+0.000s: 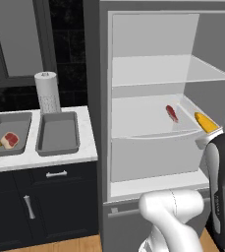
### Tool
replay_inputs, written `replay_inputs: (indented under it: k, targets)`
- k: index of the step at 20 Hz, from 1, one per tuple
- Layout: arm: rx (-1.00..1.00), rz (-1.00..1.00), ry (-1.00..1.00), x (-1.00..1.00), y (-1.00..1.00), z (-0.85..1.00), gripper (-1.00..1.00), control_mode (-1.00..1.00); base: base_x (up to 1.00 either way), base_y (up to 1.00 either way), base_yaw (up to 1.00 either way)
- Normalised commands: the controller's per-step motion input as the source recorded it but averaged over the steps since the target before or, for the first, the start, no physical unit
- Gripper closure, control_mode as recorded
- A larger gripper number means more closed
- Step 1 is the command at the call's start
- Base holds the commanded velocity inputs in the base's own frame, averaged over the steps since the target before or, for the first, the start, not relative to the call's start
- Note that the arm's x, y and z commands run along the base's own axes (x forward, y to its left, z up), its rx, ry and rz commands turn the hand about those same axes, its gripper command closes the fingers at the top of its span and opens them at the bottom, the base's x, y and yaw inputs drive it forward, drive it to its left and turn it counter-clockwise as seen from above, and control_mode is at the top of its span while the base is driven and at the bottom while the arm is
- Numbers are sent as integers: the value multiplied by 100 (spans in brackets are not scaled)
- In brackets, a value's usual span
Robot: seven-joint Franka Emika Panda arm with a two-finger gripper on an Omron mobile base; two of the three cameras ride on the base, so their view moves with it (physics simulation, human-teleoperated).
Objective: Place one corn and one steak in each tupperware on the nearby counter, to pack two identical lunches.
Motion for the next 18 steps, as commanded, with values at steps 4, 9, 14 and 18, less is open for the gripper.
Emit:
replay_inputs:
  k: [4, 9, 14, 18]
  targets:
    - [0, 0, 0, 0, 0, 0, 100, 100, 0, 0, 0]
    - [0, 0, 0, 0, 0, 0, 100, 100, -3, 4, 0]
    - [0, 0, 0, 0, 0, 0, 100, 100, 0, 56, 0]
    - [0, 0, 0, 0, 0, 0, 100, 100, 0, 79, 0]
